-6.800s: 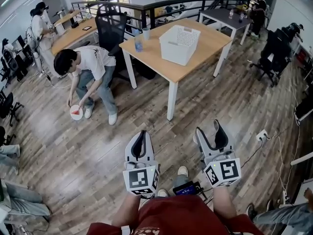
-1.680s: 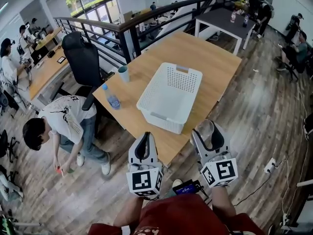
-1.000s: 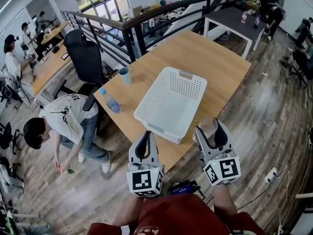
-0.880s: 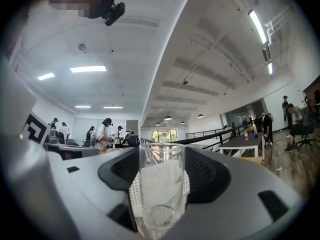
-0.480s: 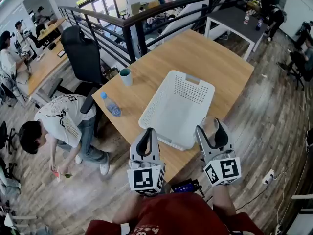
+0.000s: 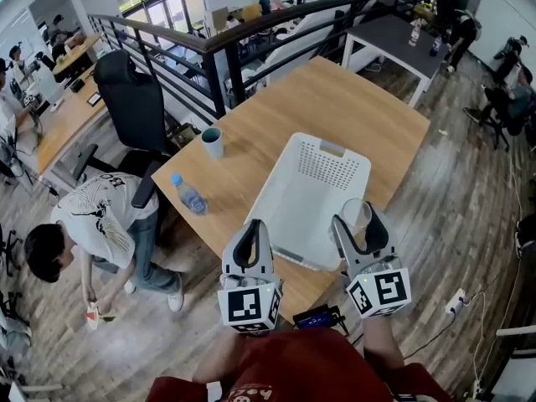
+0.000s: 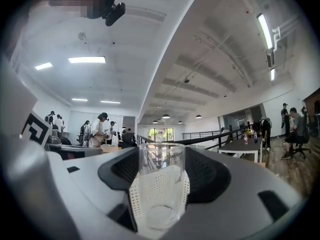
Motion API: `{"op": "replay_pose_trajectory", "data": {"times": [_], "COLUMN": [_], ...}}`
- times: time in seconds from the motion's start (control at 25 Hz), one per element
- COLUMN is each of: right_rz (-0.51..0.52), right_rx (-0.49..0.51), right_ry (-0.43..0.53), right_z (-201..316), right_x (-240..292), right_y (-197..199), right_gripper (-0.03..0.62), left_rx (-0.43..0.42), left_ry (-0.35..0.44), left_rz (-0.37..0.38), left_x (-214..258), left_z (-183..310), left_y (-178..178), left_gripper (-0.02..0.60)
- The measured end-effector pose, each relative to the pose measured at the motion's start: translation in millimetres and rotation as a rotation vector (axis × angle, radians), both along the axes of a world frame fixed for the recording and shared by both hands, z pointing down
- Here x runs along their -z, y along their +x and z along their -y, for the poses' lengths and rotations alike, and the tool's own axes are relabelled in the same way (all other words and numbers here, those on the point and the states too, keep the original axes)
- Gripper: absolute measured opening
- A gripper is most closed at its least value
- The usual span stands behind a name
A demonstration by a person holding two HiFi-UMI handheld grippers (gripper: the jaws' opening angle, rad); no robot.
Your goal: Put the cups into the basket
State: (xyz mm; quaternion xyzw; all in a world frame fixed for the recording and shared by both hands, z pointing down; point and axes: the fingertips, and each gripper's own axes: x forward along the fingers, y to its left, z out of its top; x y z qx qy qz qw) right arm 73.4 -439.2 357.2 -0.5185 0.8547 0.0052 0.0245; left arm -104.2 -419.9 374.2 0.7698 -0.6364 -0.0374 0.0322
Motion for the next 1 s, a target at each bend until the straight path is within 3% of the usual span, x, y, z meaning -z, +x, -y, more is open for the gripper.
{"op": "replay_pose_trajectory", "data": {"times": [0.68, 1.0], "right_rz": [-0.029, -0.036], "right_rx": [-0.111, -0.073], "right_ry": [0.025, 0.010], "right_z": [53.8, 81.2], "right_x": [8.3, 2.2], "right_y": [-43.4, -47.7], "right_gripper": [0.282, 0.282], "left_rx": [-0.140, -0.112], "left_ry": [0.024, 0.013], "left_rz": [-0.033, -0.024], "left_x": [3.7, 3.5], "left_z": [75.0, 98.5], "left_y": [-32.6, -33.6], "left_gripper": [0.021, 0.021]}}
